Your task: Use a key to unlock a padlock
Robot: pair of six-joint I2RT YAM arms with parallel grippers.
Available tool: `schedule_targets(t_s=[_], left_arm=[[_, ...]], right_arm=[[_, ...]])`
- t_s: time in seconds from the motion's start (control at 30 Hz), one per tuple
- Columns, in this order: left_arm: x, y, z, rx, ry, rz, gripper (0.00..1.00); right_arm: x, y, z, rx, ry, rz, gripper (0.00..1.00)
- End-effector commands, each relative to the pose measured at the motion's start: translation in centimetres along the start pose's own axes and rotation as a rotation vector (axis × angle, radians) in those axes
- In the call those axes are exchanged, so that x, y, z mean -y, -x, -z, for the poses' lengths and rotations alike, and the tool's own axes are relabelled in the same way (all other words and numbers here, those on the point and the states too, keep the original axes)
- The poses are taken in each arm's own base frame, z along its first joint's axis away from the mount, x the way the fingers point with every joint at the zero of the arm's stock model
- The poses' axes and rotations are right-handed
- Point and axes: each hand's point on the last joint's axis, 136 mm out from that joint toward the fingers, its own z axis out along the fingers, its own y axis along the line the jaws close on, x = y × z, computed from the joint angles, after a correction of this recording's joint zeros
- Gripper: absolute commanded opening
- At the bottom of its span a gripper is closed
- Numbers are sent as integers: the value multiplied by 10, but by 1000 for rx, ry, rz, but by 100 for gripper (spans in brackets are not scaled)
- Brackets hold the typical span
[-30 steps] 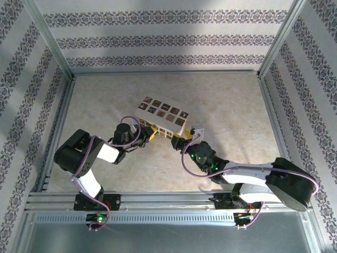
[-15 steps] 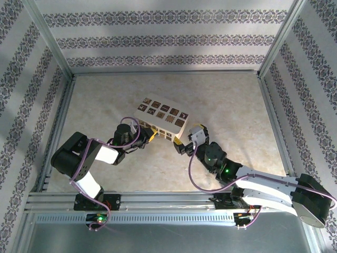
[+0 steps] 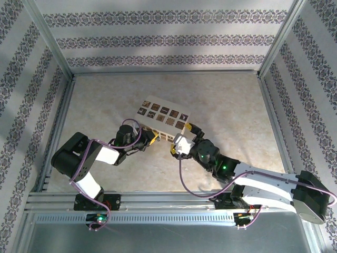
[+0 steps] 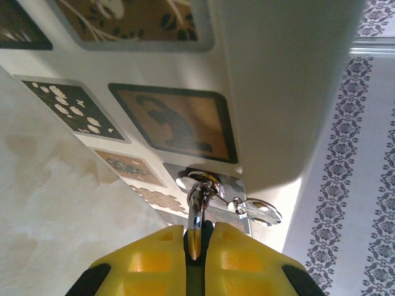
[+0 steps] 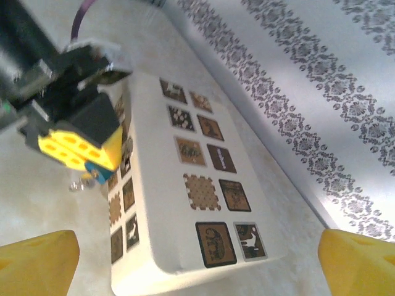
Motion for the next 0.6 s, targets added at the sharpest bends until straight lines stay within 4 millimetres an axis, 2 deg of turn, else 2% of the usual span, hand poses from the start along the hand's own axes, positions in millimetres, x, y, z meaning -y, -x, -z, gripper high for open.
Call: schedule_targets(t_s=[0.0,0.2,0.37,0.57], left_arm=[[32,0,-1,-1,-64,-41,2],[29,-6,2,1,9,-60,0],[36,-5,10,29,23,-87,0],[44,-6,13,29,17,-90,0]], right_arm=[[-5,-12,-5,-86,1,221,98],[-19,-13,-17,-103,53,288,98],[-36,-11,-30,-91,110,250,98],[-48,3,-46,-40,118,179,92]])
